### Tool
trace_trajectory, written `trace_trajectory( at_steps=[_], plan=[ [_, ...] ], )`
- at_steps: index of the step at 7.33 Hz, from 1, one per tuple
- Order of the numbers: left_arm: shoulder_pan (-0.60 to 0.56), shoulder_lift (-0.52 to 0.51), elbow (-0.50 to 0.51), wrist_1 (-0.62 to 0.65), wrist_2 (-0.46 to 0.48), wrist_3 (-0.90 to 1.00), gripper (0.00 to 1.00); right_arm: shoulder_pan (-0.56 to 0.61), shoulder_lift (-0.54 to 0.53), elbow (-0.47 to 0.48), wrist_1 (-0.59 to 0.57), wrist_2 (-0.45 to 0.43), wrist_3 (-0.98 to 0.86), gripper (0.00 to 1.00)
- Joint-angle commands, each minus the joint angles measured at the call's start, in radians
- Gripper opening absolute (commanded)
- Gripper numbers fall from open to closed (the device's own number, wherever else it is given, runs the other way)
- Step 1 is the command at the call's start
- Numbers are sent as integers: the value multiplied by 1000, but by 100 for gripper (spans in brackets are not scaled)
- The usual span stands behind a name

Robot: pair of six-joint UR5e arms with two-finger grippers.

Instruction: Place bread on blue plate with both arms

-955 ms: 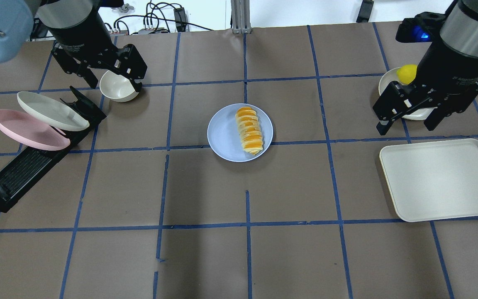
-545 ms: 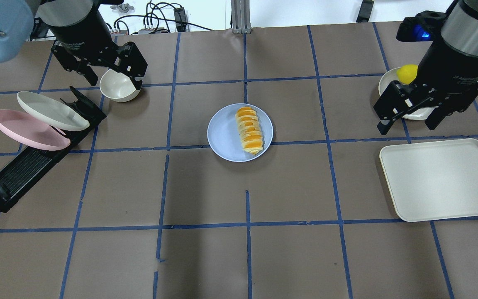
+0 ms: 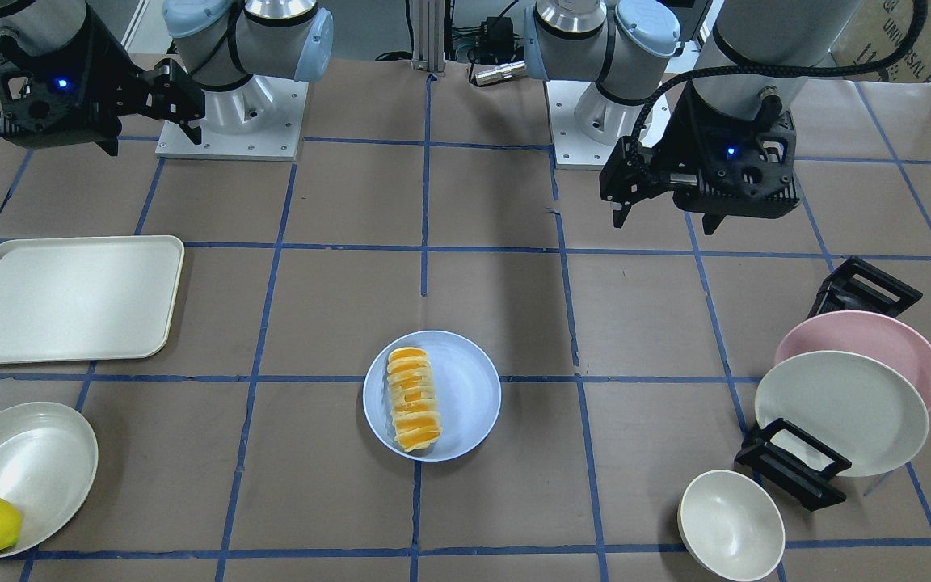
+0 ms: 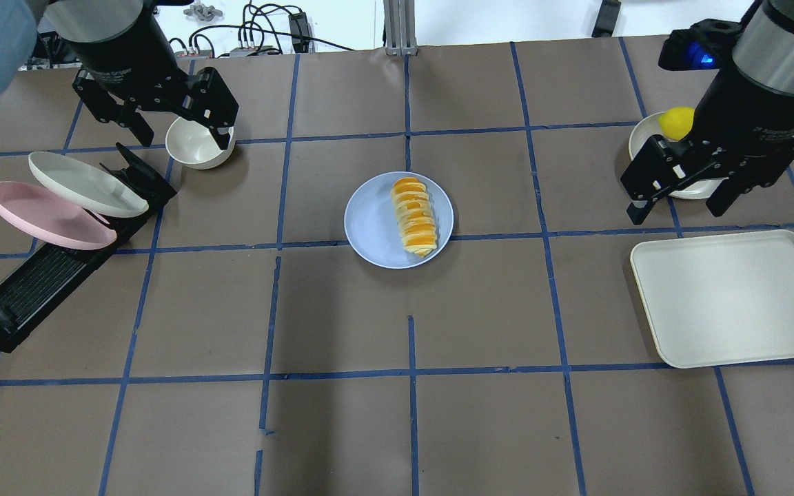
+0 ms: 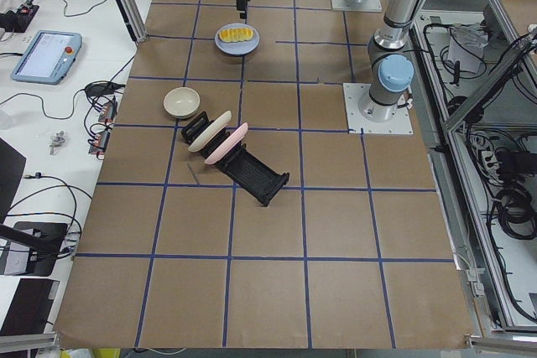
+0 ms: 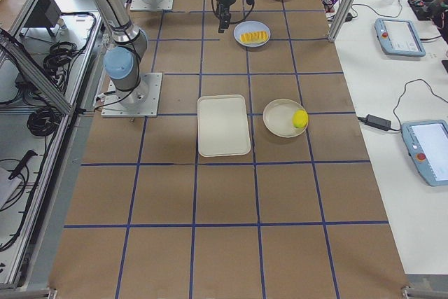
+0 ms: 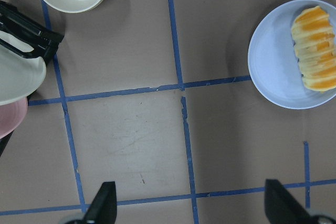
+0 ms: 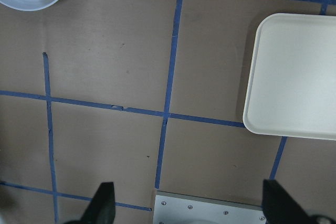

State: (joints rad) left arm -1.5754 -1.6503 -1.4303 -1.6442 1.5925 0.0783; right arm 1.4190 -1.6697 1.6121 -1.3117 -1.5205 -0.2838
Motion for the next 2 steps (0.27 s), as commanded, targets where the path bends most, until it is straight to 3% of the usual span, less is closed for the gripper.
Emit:
trace_trajectory(
  at_steps=[1,2],
  plan=[
    [-2,3,1,-3,0,0,100,1,1,0,2,0,0,100],
    [-3,3,1,-6,0,0,100,0,-1,9,-3,0,0,100]
  ],
)
